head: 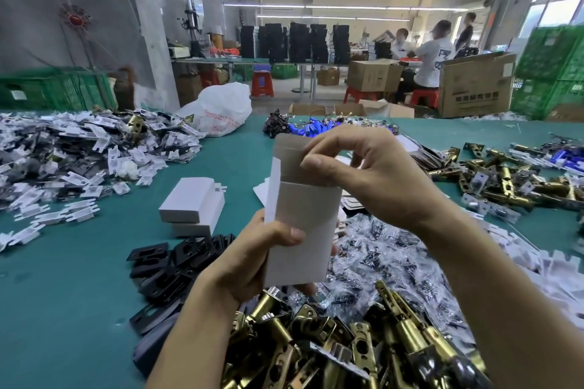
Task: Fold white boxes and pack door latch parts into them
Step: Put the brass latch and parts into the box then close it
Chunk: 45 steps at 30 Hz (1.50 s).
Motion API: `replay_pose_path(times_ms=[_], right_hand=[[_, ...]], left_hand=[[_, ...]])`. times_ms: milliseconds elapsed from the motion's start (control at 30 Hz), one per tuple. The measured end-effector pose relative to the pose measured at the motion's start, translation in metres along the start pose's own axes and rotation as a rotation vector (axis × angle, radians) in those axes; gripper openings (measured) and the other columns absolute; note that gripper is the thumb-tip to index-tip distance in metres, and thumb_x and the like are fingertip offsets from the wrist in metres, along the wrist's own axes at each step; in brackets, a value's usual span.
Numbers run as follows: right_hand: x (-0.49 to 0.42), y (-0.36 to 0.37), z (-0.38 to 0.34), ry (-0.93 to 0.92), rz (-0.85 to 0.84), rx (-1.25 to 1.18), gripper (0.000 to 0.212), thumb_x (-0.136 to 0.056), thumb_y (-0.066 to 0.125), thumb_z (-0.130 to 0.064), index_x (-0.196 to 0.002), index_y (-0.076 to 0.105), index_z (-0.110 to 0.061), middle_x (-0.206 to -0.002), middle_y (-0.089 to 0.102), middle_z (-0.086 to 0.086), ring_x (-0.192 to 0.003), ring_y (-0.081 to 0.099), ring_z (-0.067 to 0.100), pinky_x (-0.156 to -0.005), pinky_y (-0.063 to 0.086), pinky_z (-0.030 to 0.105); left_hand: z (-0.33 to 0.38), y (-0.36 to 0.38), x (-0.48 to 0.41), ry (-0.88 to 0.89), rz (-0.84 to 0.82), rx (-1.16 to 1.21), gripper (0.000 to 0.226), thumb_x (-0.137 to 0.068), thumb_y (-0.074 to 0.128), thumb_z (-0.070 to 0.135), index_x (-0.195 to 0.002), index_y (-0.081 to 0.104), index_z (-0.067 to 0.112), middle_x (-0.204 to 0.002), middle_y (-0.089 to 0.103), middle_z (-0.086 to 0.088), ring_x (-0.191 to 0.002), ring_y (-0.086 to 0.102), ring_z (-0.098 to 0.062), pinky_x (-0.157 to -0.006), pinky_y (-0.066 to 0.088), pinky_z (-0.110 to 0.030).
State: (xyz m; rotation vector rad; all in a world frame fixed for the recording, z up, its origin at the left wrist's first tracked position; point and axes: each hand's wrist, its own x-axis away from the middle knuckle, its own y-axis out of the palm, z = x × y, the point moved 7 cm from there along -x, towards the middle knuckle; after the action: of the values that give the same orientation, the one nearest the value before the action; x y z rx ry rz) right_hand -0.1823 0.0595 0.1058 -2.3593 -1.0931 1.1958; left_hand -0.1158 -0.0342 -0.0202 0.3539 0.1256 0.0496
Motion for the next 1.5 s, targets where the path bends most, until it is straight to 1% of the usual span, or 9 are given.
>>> replay_pose_path(times_ms=[233, 367, 467, 633, 800, 967, 1167, 1333, 1500], right_hand=[[0.007, -0.022, 0.031, 0.148, 0.236, -0.031, 0.009, -0.093, 0.065, -0.018, -0.085, 0.069, -0.017, -0.081, 0.069, -0.004, -0.076, 0.064, 0.012, -0.076, 0.053, 0.029], [0.017, 0.001, 0.081, 0.369, -0.077, 0.227, 0.007, -0.093, 0.064, -0.021, -0.088, 0.070, -0.020, -0.082, 0.068, -0.007, -0.073, 0.061, 0.004, -0.077, 0.053, 0.031], [0.032, 0.006, 0.116, 0.482, -0.169, 0.327, 0.006, -0.094, 0.063, -0.020, -0.093, 0.068, -0.023, -0.090, 0.069, -0.003, -0.081, 0.065, 0.009, -0.083, 0.057, 0.035], [0.058, 0.038, 0.145, 0.580, -0.548, 0.347, 0.010, -0.091, 0.069, -0.022, -0.100, 0.067, -0.025, -0.098, 0.069, -0.008, -0.091, 0.069, 0.012, -0.082, 0.060, 0.034], [0.057, 0.011, 0.155, 0.562, -0.281, 0.455, 0.013, -0.093, 0.061, -0.013, -0.090, 0.063, -0.025, -0.088, 0.063, -0.010, -0.080, 0.062, 0.005, -0.070, 0.054, 0.022], [0.094, -0.030, 0.190, 0.805, -0.177, 0.752, 0.026, -0.092, 0.047, -0.008, -0.106, 0.064, -0.022, -0.110, 0.066, 0.003, -0.094, 0.063, 0.023, -0.083, 0.056, 0.042], [0.112, -0.087, 0.198, 0.823, 0.229, 0.825, 0.023, -0.092, 0.046, -0.007, -0.112, 0.057, -0.007, -0.113, 0.056, 0.018, -0.100, 0.053, 0.035, -0.082, 0.050, 0.045], [0.144, -0.098, 0.221, 1.136, -0.119, 0.974, 0.010, -0.094, 0.051, -0.023, -0.097, 0.050, -0.013, -0.121, 0.056, 0.015, -0.111, 0.054, 0.037, -0.091, 0.050, 0.043], [0.158, -0.108, 0.227, 1.136, -0.295, 1.118, 0.008, -0.087, 0.046, -0.010, -0.090, 0.050, -0.017, -0.098, 0.057, 0.004, -0.109, 0.051, 0.030, -0.092, 0.048, 0.040]], left_hand=[[0.018, -0.015, 0.001, 0.190, 0.164, 0.126, 0.049, -0.070, 0.068, 0.037, -0.115, 0.073, 0.021, -0.111, 0.071, -0.017, -0.097, 0.070, -0.031, -0.056, 0.059, -0.044], [0.032, -0.036, 0.008, 0.349, 0.459, 0.056, 0.040, -0.064, 0.077, 0.044, -0.100, 0.076, 0.025, -0.099, 0.070, -0.014, -0.082, 0.072, -0.031, -0.056, 0.059, -0.044], [0.040, -0.035, 0.013, 0.445, 0.542, -0.034, 0.034, -0.059, 0.084, 0.035, -0.091, 0.078, 0.025, -0.090, 0.073, -0.005, -0.079, 0.072, -0.027, -0.053, 0.058, -0.042], [0.042, -0.030, 0.014, 0.517, 0.595, -0.097, 0.022, -0.069, 0.084, 0.018, -0.089, 0.078, 0.024, -0.091, 0.076, -0.003, -0.081, 0.073, -0.026, -0.054, 0.059, -0.039], [0.047, -0.029, 0.016, 0.556, 0.610, -0.091, 0.024, -0.065, 0.085, 0.028, -0.087, 0.079, 0.027, -0.092, 0.077, -0.001, -0.082, 0.075, -0.023, -0.055, 0.059, -0.040], [0.042, -0.026, 0.013, 0.530, 0.614, -0.102, 0.032, -0.066, 0.083, 0.026, -0.096, 0.075, 0.017, -0.094, 0.076, -0.003, -0.084, 0.074, -0.028, -0.056, 0.059, -0.041], [0.040, -0.024, 0.010, 0.529, 0.596, -0.088, 0.031, -0.064, 0.084, 0.027, -0.094, 0.077, 0.022, -0.095, 0.077, -0.002, -0.083, 0.074, -0.024, -0.056, 0.060, -0.040], [0.035, -0.022, 0.007, 0.503, 0.585, -0.087, 0.030, -0.065, 0.084, 0.024, -0.094, 0.078, 0.021, -0.095, 0.077, -0.004, -0.082, 0.074, -0.025, -0.055, 0.060, -0.042], [0.031, -0.026, 0.008, 0.459, 0.629, -0.084, 0.041, -0.059, 0.086, 0.029, -0.097, 0.076, 0.018, -0.099, 0.076, -0.007, -0.084, 0.074, -0.030, -0.054, 0.060, -0.041]])
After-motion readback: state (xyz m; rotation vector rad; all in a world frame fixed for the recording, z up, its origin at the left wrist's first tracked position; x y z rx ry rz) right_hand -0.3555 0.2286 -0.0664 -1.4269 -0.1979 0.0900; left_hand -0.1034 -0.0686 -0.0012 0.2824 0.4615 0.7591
